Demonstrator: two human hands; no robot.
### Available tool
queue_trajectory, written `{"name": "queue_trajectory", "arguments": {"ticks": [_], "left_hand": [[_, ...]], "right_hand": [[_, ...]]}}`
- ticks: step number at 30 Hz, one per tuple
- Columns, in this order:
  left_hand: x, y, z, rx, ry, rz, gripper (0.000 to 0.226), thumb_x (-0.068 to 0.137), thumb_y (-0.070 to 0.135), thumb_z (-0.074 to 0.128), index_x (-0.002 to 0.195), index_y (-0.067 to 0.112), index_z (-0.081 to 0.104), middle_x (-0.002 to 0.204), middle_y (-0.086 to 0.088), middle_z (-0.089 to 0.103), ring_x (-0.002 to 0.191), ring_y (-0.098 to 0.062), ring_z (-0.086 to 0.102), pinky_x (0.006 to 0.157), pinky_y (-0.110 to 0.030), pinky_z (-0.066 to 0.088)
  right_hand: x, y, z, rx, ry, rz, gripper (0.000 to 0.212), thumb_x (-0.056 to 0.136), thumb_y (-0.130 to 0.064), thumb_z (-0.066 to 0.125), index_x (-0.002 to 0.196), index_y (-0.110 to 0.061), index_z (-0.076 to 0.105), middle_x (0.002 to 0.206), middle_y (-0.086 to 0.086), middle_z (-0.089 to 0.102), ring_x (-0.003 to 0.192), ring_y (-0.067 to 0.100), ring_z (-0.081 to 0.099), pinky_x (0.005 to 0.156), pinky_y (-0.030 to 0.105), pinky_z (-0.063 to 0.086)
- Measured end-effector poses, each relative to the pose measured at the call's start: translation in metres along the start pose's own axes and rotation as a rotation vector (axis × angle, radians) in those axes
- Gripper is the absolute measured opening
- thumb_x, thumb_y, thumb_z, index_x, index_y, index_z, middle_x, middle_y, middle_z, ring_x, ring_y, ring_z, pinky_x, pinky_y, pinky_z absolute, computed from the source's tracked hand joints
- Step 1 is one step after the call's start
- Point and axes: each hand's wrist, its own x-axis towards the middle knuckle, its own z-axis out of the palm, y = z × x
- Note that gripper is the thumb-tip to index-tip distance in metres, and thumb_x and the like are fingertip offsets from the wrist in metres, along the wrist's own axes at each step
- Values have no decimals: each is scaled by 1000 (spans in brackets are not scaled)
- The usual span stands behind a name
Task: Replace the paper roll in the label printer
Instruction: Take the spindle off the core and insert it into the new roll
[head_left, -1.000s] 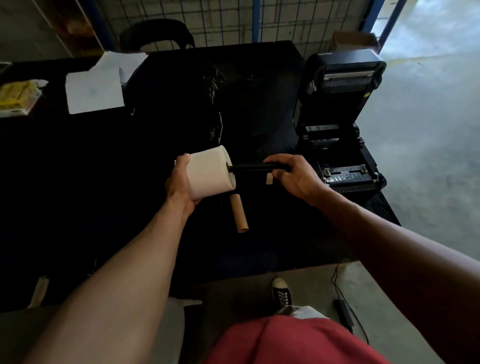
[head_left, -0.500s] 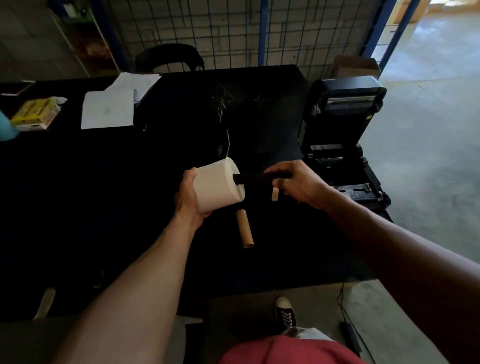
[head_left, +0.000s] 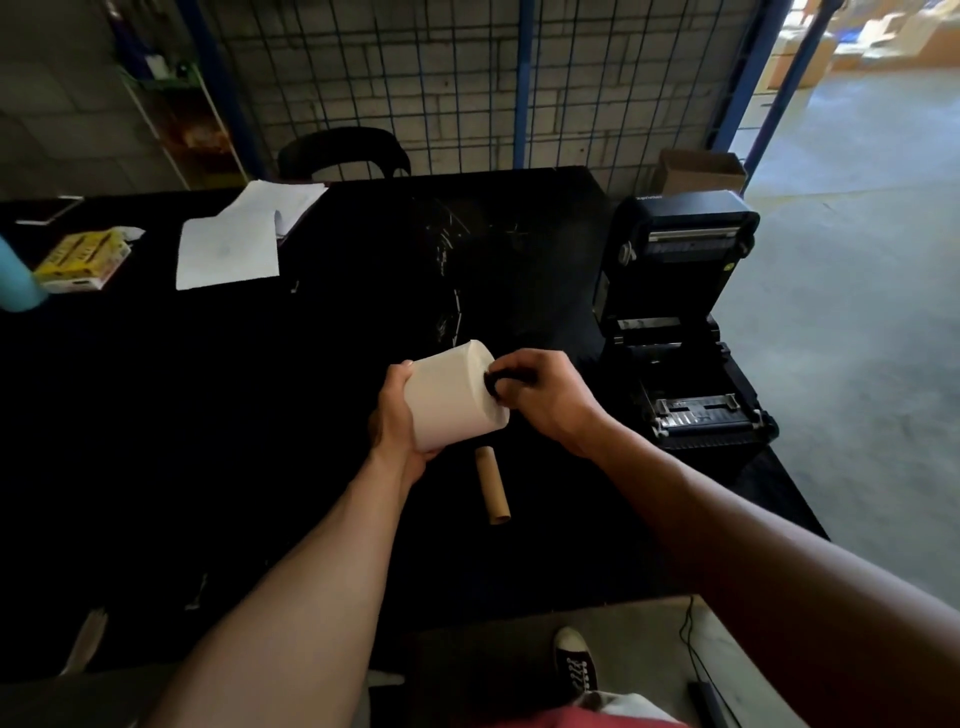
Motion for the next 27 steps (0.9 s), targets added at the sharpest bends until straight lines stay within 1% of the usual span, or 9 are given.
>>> {"name": "queue_trajectory", "arguments": {"ticks": [2, 5, 8, 13, 18, 20, 22, 25, 27], "left_hand": [[3, 0, -1, -8, -11, 0, 49, 68, 61, 59, 97, 24, 71, 112, -20, 70, 102, -42, 68, 84, -52, 50], [4, 1, -2, -1, -3, 23, 37, 82, 56, 53, 92, 25, 70, 101, -13, 69, 92, -37, 67, 81, -47, 49], [6, 0, -1, -10, -12, 6, 41, 75, 56, 55, 94, 24, 71, 100, -12, 69, 90, -36, 67, 77, -44, 50], [8, 0, -1, -16, -11, -12, 52, 64, 60, 57, 99, 24, 71, 102, -12, 70, 92, -36, 68, 73, -43, 52], [13, 0, -3, -1, -17, 11, 48, 75, 58, 53, 102, 23, 70, 104, -13, 69, 93, -37, 67, 75, -44, 51], [16, -2, -5, -5, -28, 15, 49, 77, 57, 54, 105, 20, 70, 106, -14, 69, 94, -37, 68, 75, -45, 52], [19, -4, -8, -4, -34, 30, 42, 81, 55, 53, 99, 20, 70, 103, -13, 69, 92, -35, 68, 71, -41, 53], [24, -10, -10, -10, -65, 10, 37, 85, 54, 50, 96, 24, 69, 104, -10, 68, 93, -33, 68, 72, -41, 53], [26, -17, -6, -31, -95, -14, 35, 89, 53, 46, 96, 27, 67, 103, -9, 67, 90, -31, 66, 75, -41, 51]], "right_hand": [[2, 3, -1, 81, 71, 39, 19, 70, -27, 82, 82, -37, 71, 96, 4, 75, 94, 25, 73, 88, 48, 60], [1, 3, -4, 90, 112, 53, 12, 76, -22, 86, 80, -28, 77, 87, 2, 78, 85, 20, 75, 84, 43, 62], [1, 3, 1, 131, 146, 91, 8, 75, -24, 86, 78, -23, 79, 84, 1, 78, 82, 19, 75, 82, 44, 63], [3, 5, 6, 176, 128, 90, 12, 75, -24, 87, 69, -27, 77, 83, 3, 78, 82, 22, 76, 84, 45, 63], [7, 10, 5, 239, 65, 108, 6, 78, -23, 85, 78, -20, 79, 87, 7, 79, 85, 25, 77, 85, 46, 62], [5, 10, 2, 304, 36, 136, 14, 85, -28, 79, 87, -14, 78, 93, 11, 79, 88, 26, 77, 86, 44, 63], [4, 16, -4, 378, 51, 190, 26, 91, -38, 72, 94, -12, 75, 97, 13, 77, 89, 27, 77, 85, 42, 63], [1, 31, -1, 268, 130, 284, 30, 95, -44, 62, 93, -16, 73, 94, 8, 74, 86, 22, 71, 83, 40, 63], [-1, 31, 13, 217, 132, 322, 31, 97, -44, 55, 100, -18, 72, 96, 5, 72, 90, 20, 68, 84, 42, 61]]}}
